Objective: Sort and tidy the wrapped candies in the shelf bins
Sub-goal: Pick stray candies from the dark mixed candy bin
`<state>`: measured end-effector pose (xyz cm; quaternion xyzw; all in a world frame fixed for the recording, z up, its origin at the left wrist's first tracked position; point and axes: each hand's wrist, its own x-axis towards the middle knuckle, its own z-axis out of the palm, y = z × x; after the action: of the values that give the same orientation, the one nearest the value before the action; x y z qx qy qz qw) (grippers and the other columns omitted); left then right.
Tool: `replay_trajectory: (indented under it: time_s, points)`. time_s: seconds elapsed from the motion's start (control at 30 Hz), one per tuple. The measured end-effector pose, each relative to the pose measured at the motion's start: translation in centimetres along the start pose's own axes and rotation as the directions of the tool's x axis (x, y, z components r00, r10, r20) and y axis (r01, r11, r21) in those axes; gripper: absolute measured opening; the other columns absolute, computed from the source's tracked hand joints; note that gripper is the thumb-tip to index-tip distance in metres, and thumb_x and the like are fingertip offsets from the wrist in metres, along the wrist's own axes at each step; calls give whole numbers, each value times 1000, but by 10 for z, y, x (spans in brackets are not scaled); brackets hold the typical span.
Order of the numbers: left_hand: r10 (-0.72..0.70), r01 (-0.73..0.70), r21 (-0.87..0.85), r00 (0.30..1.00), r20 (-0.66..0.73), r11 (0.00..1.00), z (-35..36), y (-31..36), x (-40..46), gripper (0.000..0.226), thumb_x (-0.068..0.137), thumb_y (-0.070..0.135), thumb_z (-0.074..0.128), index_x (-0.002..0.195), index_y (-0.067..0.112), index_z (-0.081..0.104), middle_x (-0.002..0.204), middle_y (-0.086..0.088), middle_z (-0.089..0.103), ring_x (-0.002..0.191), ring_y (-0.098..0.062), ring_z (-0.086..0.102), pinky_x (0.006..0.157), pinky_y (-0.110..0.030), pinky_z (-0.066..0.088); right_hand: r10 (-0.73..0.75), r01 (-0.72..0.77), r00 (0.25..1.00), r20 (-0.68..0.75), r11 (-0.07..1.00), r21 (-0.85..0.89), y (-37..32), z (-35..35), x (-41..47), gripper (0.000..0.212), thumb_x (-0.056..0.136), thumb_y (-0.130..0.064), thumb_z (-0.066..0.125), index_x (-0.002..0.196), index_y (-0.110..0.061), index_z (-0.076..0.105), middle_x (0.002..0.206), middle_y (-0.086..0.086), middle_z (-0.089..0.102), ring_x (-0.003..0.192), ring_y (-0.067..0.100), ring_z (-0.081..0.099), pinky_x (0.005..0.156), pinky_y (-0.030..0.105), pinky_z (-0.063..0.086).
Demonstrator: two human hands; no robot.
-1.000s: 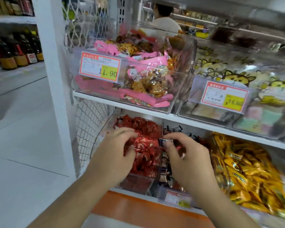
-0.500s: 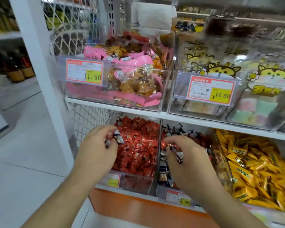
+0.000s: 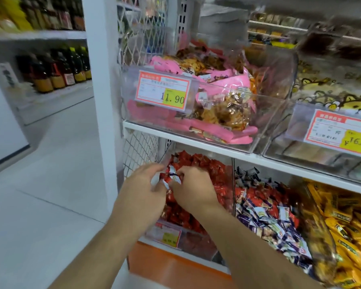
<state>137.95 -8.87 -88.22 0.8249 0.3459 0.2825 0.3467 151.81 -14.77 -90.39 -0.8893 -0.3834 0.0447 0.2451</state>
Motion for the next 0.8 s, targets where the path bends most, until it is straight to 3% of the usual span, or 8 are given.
replay_trajectory:
  time_s: [0.1,0.2,0.37,0.43,0.53,0.7,0.8]
  points:
    - [13,-13,-4,1000,1,1000,0,-1,2,44,97,15,60,137,34,62,140,19,56,125,2,47,104,-15,30,43,-41,999,27,997,-63,2,11,5,20,82,-35,59,73,-17,64,81,8,69,86,32,66,64,33,49]
    - [13,-13,-30,1000,9,999,-1,0,2,45,96,11,61,136,32,63,132,22,56,114,8,42,99,-13,30,29,-29,1000,0,1000,5,0,10,3,11,81,-23,66,89,-23,74,89,2,72,91,26,66,76,38,59]
    - [18,-17,-38,1000,23,999,0,-1,1,46,95,8,61,134,31,64,134,23,56,114,11,40,91,-3,26,12,-14,1000,25,997,77,1,6,-2,16,81,-8,69,89,-21,66,88,1,69,85,23,65,71,38,58]
    - [19,-18,-26,999,28,999,1,-1,-1,46,95,10,62,135,32,63,138,22,55,115,9,40,90,-3,26,28,-31,999,31,994,101,5,5,-4,17,83,-13,74,92,-23,65,90,-1,67,85,19,62,68,33,54]
    - [15,-14,-12,1000,19,1000,4,1,-3,46,94,11,64,135,30,63,141,19,54,123,5,43,103,-14,29,23,-27,999,34,993,114,9,1,-9,17,87,-17,77,83,-25,62,85,-5,61,79,16,55,65,27,45]
    - [67,-64,81,997,-40,995,8,6,-3,37,90,15,66,124,30,69,139,20,56,135,-5,43,115,-26,32,-47,61,996,-76,980,189,3,-31,-31,20,95,-26,70,82,-32,56,91,-5,60,75,9,51,60,25,38]
    - [139,-136,53,988,-60,989,9,17,-7,30,90,12,66,112,31,70,125,22,60,123,-1,48,101,-11,31,-110,134,987,-114,965,225,5,-67,-61,16,97,-28,69,86,-30,56,81,-8,58,73,9,52,62,27,45]
